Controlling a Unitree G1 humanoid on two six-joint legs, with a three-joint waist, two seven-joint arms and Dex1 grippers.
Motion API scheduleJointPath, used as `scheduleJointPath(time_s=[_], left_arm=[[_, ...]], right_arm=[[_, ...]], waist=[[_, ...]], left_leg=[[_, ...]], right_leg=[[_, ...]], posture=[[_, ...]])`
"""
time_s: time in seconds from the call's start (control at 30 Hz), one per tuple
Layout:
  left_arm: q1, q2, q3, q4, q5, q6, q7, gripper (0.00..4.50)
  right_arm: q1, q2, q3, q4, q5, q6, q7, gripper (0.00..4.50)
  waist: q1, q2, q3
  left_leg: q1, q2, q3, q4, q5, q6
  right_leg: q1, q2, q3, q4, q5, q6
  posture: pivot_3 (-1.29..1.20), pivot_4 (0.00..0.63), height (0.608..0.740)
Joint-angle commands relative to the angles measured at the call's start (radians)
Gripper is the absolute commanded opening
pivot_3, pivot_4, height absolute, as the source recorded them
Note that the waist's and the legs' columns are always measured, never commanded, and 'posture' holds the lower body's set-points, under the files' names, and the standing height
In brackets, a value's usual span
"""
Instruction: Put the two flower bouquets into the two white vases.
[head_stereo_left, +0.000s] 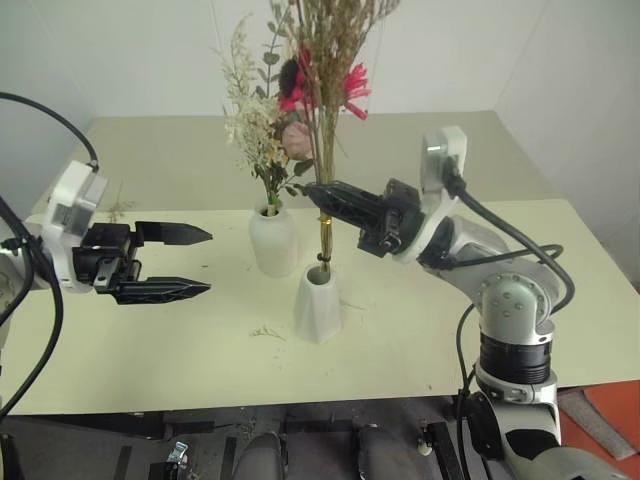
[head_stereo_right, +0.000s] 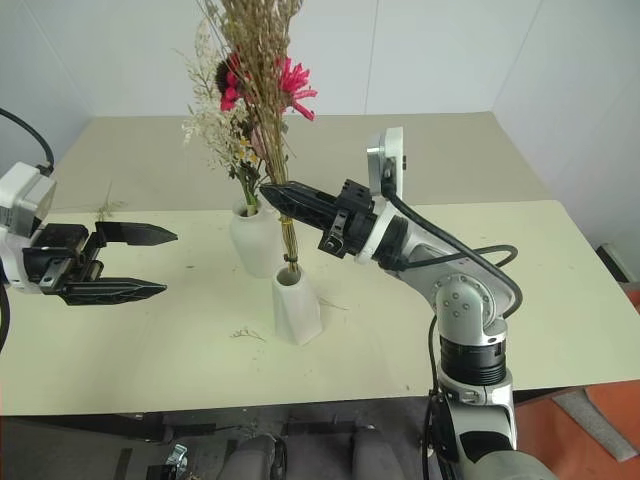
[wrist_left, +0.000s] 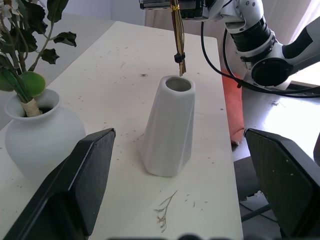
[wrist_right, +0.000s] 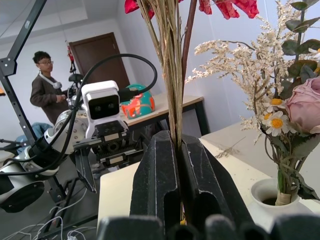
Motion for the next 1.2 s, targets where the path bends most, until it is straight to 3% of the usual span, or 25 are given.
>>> scheduleJointPath(time_s=[0.03,0.67,0.9,1.1,1.13,1.2], left_arm=[[-0.007,0.003,0.021,-0.005,-0.005,-0.021,-0.007,4.50],[-0.008,0.014,0.024,-0.001,0.002,-0.021,-0.011,4.50],[-0.031,0.016,0.002,0.006,0.008,-0.013,-0.020,4.50],[-0.048,0.013,-0.013,0.011,0.012,-0.010,-0.024,4.50],[-0.051,0.012,-0.016,0.012,0.012,-0.010,-0.024,4.50],[-0.055,0.011,-0.019,0.013,0.012,-0.011,-0.025,4.50]], right_arm=[[0.003,0.010,0.021,-0.009,-0.009,-0.047,0.005,0.03],[0.135,-0.014,0.116,0.019,-0.112,-0.153,0.094,0.03],[0.185,-0.035,0.133,0.011,-0.149,-0.209,0.136,2.17],[0.200,-0.161,0.086,0.032,-0.140,-0.230,0.261,4.26],[0.206,-0.207,0.077,0.040,-0.143,-0.232,0.306,4.48],[0.215,-0.281,0.054,0.060,-0.139,-0.231,0.367,4.48]], waist=[[0.000,0.000,0.000],[0.000,0.000,0.000],[0.000,0.000,0.000],[0.000,0.000,0.000],[0.003,0.000,0.000],[0.007,0.000,0.000]], left_leg=[[0.000,0.000,0.000,0.000,0.000,0.000],[0.000,0.000,0.000,0.000,0.000,0.000],[0.000,0.000,0.000,0.000,0.000,0.000],[0.000,0.000,0.000,0.000,0.000,0.000],[0.000,0.000,0.000,0.000,0.000,0.000],[0.000,0.000,0.000,0.001,0.000,0.000]], right_leg=[[0.000,0.000,0.000,0.000,0.000,0.000],[0.000,0.000,0.000,0.000,0.000,0.000],[0.000,0.000,0.000,0.000,0.000,0.000],[0.000,0.000,0.000,0.000,0.000,0.000],[0.000,0.000,0.000,-0.001,0.000,0.000],[0.001,0.000,0.000,-0.001,0.000,0.000]], posture=[[0.00,0.150,0.740],[0.00,0.150,0.740],[0.00,0.150,0.740],[0.00,0.150,0.740],[0.00,0.150,0.740],[0.00,0.150,0.740]])
